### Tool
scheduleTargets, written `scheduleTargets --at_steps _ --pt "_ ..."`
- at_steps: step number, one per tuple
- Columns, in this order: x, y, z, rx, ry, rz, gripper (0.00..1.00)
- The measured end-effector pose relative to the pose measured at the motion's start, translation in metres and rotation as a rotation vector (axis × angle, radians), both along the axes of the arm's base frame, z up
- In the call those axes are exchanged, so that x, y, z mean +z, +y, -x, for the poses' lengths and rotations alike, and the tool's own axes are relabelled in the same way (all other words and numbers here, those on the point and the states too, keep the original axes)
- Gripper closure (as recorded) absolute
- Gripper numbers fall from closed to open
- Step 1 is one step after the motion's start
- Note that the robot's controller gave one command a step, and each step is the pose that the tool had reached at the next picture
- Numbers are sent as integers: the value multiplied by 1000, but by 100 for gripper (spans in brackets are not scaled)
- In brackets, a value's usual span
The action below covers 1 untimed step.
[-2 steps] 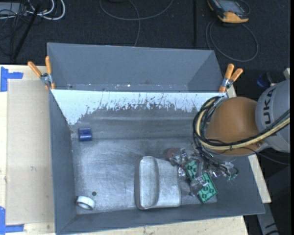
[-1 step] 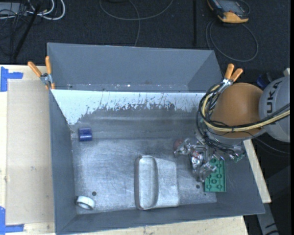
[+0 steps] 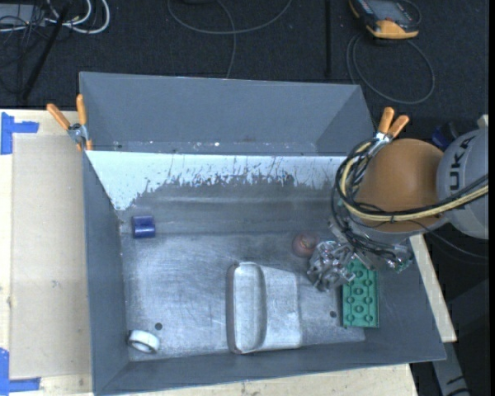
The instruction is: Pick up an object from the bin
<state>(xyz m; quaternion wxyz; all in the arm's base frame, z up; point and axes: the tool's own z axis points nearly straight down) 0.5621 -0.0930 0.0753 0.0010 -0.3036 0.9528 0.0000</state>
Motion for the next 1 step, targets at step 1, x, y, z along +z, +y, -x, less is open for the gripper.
scheduleTargets --at_steps 1 --pt "134 4 -34 39 -8 1 100"
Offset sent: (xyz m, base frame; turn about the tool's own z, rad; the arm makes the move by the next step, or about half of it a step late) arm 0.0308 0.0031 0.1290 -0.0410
